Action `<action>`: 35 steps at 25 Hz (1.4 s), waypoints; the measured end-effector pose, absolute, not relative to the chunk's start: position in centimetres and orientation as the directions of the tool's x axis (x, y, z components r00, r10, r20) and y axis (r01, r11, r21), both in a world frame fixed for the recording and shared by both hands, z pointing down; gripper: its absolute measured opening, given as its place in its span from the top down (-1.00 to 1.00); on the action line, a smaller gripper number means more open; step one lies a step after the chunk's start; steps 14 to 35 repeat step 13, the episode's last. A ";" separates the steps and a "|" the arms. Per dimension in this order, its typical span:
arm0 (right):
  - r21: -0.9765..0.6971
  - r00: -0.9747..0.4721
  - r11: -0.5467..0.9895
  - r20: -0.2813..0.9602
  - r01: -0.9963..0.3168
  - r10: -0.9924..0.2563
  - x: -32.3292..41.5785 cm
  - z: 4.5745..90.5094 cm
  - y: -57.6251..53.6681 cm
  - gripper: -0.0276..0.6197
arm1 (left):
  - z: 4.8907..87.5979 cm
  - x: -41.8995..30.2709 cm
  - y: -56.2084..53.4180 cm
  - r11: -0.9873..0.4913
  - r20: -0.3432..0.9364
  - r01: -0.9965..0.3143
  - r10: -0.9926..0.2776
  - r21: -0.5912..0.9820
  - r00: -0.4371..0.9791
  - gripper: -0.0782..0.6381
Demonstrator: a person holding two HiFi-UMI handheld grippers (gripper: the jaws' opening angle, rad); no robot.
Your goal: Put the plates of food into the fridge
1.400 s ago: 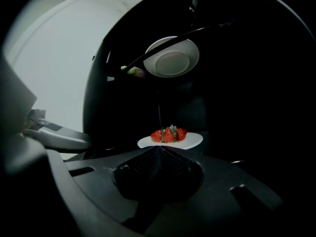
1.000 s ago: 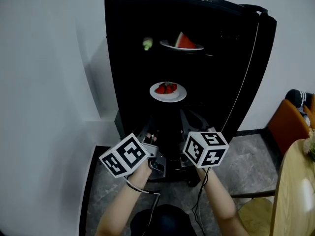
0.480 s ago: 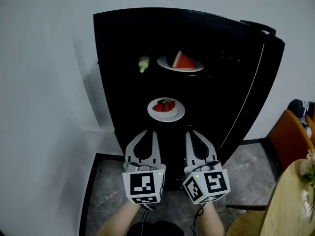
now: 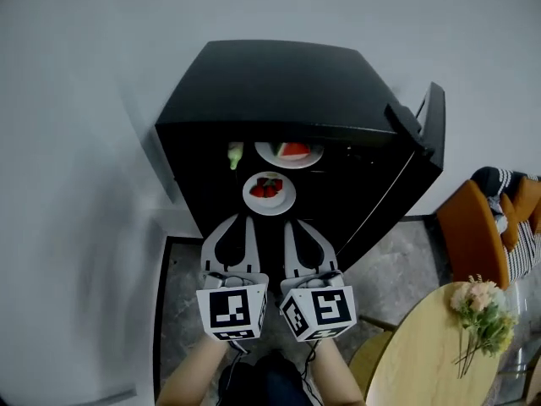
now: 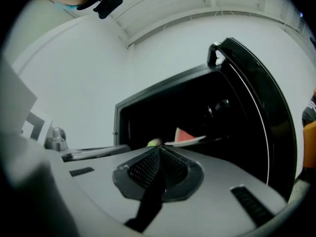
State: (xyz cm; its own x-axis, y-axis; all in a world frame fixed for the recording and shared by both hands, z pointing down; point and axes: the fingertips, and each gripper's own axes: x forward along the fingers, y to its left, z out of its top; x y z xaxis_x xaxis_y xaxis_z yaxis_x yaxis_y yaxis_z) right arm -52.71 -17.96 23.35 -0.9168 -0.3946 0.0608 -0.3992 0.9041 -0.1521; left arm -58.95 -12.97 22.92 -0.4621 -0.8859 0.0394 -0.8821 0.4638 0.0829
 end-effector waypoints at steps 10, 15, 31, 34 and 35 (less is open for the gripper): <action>-0.155 -0.908 0.895 0.105 -0.417 -0.405 -53.5 6.6 -17.0 0.88 | 8.6 -59.7 -10.7 0.508 0.131 -0.849 -0.860 0.143 -0.493 0.73; -0.157 -0.912 0.899 0.102 -0.409 -0.398 -52.2 3.1 -14.3 0.88 | 4.3 -58.6 -7.9 0.532 0.100 -0.836 -0.847 0.135 -0.522 0.73; -0.157 -0.912 0.899 0.102 -0.409 -0.398 -52.2 3.1 -14.3 0.88 | 4.3 -58.6 -7.9 0.532 0.100 -0.836 -0.847 0.135 -0.522 0.73; -0.157 -0.912 0.899 0.102 -0.409 -0.398 -52.2 3.1 -14.3 0.88 | 4.3 -58.6 -7.9 0.532 0.100 -0.836 -0.847 0.135 -0.522 0.73; -0.157 -0.912 0.899 0.102 -0.409 -0.398 -52.2 3.1 -14.3 0.88 | 4.3 -58.6 -7.9 0.532 0.100 -0.836 -0.847 0.135 -0.522 0.73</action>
